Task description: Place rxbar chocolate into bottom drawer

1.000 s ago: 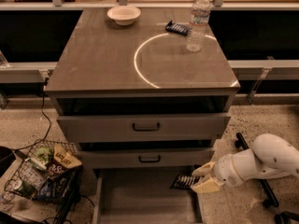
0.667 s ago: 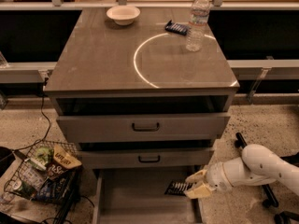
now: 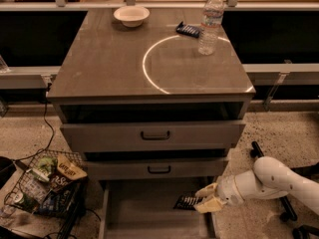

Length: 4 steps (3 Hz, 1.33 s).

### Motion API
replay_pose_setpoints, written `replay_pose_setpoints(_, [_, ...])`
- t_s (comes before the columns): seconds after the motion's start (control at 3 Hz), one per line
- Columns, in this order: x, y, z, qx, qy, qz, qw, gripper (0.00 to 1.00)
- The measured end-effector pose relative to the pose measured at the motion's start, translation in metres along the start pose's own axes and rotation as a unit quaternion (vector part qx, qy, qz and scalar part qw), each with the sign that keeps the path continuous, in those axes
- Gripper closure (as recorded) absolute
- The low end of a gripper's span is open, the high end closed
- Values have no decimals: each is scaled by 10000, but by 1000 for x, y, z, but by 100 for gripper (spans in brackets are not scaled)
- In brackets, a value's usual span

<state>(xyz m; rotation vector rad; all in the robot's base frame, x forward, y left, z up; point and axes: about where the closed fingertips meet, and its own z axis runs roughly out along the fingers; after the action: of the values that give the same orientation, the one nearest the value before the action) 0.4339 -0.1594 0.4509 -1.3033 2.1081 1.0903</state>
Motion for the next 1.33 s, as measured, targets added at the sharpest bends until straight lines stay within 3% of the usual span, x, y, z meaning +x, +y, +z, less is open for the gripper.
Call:
replay_pose_setpoints(0.67, [97, -56, 49, -198, -168, 415, 9988, 100])
replay_pose_setpoints(1.33, [129, -109, 98, -408, -654, 198, 9968, 100])
